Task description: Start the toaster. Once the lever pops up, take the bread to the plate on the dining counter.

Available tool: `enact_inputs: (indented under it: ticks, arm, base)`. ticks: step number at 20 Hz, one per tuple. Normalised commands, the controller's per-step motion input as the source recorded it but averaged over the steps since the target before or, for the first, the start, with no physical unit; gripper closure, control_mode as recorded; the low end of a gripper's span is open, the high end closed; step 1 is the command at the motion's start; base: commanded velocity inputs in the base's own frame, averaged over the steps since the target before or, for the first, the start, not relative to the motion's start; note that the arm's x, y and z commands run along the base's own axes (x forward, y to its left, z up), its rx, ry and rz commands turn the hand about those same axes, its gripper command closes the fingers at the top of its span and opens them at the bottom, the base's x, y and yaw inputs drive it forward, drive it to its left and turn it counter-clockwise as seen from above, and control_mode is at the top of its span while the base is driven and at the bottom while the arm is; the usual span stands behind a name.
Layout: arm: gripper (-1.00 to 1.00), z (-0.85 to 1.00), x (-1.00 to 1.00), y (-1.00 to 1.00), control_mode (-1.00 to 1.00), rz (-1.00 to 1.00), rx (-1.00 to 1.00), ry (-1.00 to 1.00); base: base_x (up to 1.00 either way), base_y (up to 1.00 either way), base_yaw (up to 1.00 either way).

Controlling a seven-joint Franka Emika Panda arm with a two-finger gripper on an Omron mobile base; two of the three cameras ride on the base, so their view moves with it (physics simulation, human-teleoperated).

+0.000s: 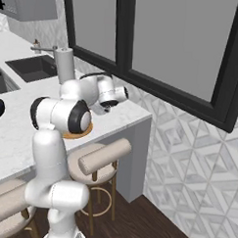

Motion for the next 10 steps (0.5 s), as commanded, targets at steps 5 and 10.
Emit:
enact_inputs:
  ticks: [5,10]
  arm:
    - [1.0,-0.58,0.55,0.12,-1.0,0.13,-0.07,0.0]
    - [1.0,-0.66,0.36,0.12,-1.0,0.15,-0.08,0.0]
  base:
    - [0.0,0.0,0.0]
    - [0.0,0.0,0.0]
